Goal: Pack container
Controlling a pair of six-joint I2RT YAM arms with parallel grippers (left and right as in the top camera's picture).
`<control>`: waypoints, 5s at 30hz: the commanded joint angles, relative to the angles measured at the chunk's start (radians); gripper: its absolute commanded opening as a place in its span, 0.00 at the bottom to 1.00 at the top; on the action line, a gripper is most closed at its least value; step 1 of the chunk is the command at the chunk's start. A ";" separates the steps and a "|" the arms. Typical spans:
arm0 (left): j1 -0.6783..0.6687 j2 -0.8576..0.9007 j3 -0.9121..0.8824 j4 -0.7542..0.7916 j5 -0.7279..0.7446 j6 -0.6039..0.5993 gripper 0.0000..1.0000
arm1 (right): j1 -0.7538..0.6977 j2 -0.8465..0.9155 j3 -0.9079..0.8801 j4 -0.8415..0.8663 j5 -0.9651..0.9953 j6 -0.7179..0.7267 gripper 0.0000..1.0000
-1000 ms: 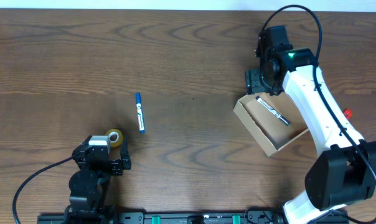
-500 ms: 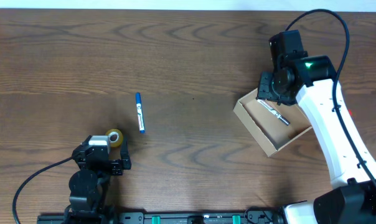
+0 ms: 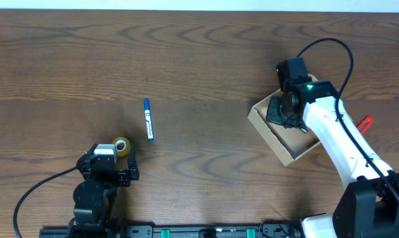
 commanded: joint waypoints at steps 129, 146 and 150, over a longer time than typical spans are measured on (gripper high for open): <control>0.000 -0.006 -0.018 -0.003 -0.032 -0.011 0.95 | 0.003 -0.419 -0.375 -0.133 0.138 0.251 0.01; 0.000 -0.006 -0.018 -0.003 -0.032 -0.011 0.95 | -0.043 -0.199 -0.375 0.160 0.099 0.073 0.02; 0.000 -0.006 -0.018 -0.003 -0.032 -0.011 0.95 | -0.045 -0.169 -0.375 0.213 0.092 0.010 0.01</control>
